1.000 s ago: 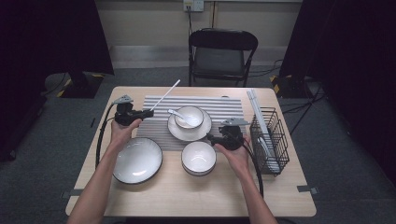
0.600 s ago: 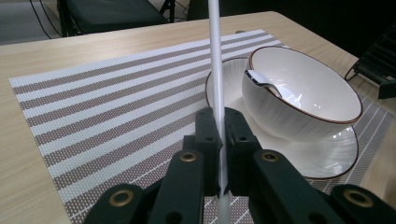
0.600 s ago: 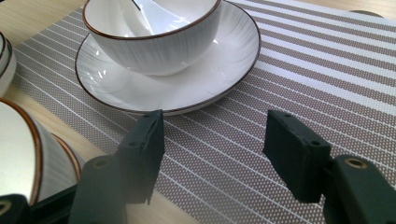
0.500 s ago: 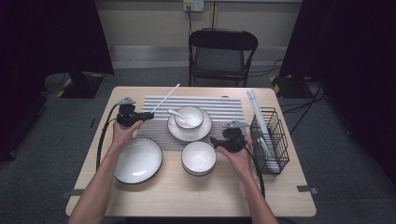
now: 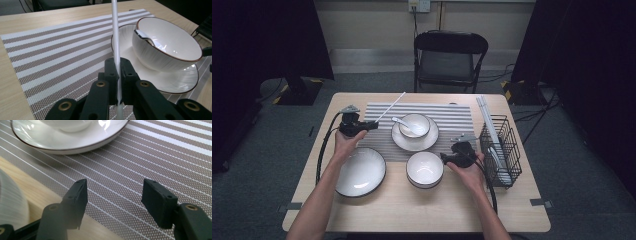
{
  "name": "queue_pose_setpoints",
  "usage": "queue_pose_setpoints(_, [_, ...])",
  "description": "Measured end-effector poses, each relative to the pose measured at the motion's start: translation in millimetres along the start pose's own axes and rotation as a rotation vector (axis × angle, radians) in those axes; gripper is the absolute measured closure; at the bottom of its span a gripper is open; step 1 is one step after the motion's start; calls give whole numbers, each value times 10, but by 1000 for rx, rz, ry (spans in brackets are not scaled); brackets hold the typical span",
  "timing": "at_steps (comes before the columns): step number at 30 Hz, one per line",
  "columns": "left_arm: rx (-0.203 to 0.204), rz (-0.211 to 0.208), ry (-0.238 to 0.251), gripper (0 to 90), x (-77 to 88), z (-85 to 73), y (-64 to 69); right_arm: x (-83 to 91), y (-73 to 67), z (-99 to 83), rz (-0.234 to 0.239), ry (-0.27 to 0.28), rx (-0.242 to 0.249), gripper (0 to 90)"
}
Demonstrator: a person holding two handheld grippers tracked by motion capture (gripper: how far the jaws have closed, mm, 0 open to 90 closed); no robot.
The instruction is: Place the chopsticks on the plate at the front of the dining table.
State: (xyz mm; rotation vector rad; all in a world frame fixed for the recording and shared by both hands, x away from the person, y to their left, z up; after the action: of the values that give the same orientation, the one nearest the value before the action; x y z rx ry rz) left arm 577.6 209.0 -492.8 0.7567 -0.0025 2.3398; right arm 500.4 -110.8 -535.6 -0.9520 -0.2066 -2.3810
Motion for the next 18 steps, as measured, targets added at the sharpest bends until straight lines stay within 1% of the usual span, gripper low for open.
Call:
queue_pose_setpoints(2, [-5,4,-10,862,-22,-21,-4,-19,5,-23,-5,7,-5,377])
queue_pose_setpoints(3, [-5,4,-10,862,-22,-21,-4,-33,4,-45,-5,0,-1,376])
queue_pose_setpoints(4, [6,1,-15,862,-38,-36,-2,-49,9,-72,-16,-14,10,374])
queue_pose_setpoints(7, [1,4,-25,862,-53,-52,-1,-74,11,-114,-20,-27,9,371])
queue_pose_setpoints(8, [8,-4,-26,862,-70,-61,15,-78,12,-119,-24,-16,4,370])
queue_pose_setpoints(11, [8,-3,-30,862,-83,-70,16,-80,12,-120,-25,-13,12,369])
queue_pose_setpoints(13, [4,0,-38,862,-97,-82,14,-79,7,-131,-24,3,10,366])
queue_pose_setpoints(15, [13,1,-39,862,-106,-92,9,-80,7,-133,-29,9,8,364])
queue_pose_setpoints(18, [2,4,-53,862,-120,-108,21,-81,4,-143,-29,28,10,362])
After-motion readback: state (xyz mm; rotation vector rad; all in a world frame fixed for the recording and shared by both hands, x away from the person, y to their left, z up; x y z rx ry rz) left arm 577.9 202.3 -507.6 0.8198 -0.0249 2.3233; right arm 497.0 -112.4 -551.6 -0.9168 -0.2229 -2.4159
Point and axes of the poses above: each handheld gripper's, and its own axes: x roughly backward along the jaws, z roughly out of its top, y roughly to its right, the point moved 8 cm from there along -x, roughly forward along the jaws, and after that the axes turned 4 degrees about z, right-handed, at the moved point
